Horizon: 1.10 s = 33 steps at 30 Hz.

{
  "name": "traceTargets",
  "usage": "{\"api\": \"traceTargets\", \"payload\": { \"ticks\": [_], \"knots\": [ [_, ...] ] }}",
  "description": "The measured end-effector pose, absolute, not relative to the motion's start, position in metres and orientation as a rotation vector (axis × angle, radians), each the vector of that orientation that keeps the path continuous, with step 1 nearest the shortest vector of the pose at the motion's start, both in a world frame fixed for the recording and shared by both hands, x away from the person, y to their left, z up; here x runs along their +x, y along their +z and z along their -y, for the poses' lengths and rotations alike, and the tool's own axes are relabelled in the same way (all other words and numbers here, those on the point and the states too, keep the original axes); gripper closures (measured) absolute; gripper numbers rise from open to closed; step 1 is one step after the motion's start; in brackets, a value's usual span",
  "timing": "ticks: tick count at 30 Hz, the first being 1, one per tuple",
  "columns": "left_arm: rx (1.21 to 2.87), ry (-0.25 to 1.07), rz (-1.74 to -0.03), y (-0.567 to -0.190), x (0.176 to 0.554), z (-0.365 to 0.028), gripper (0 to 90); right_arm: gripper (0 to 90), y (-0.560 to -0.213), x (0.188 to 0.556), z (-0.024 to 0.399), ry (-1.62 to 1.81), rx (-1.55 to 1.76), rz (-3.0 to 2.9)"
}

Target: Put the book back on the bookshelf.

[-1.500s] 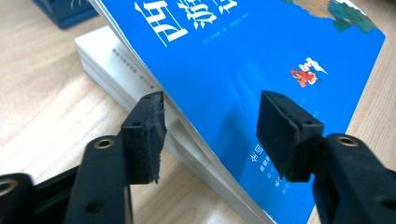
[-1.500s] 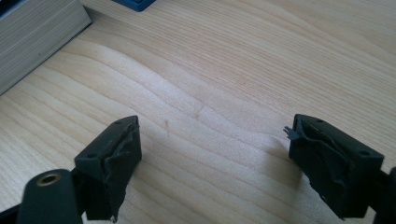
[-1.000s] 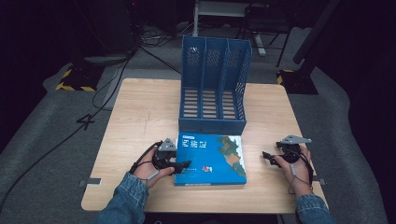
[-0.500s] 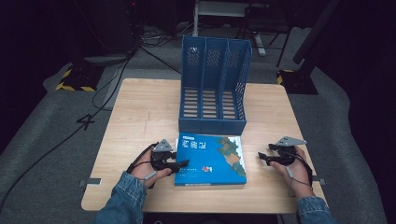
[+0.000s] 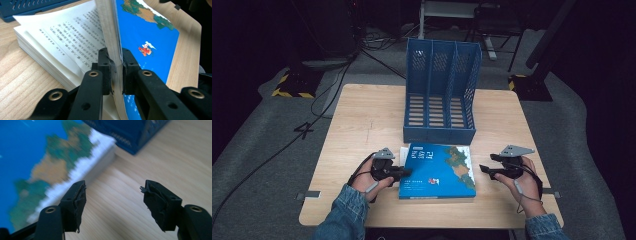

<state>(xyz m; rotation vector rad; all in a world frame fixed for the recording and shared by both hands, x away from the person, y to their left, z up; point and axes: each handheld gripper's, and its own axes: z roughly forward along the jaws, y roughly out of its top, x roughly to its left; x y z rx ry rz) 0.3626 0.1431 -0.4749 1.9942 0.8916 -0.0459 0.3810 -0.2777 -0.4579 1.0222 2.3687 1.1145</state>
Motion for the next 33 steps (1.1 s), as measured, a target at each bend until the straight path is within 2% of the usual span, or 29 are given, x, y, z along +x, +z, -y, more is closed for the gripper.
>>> {"api": "traceTargets", "payload": {
  "ticks": [6, 18, 33],
  "knots": [
    [2.008, -0.048, -0.896, -0.467, 0.361, -0.14, 83.6, 30.4, -0.436, 0.367, 0.24, 1.197, 0.889, -2.372],
    [2.003, -0.069, -0.9, -0.445, 0.368, -0.13, 84.1, 27.7, -0.422, 0.34, 0.18, 1.249, 0.665, -2.432],
    [1.969, -0.158, -0.918, -0.437, 0.376, -0.115, 84.0, 19.2, -0.44, 0.321, 0.13, 1.259, 0.497, -2.472]
  ]
}}
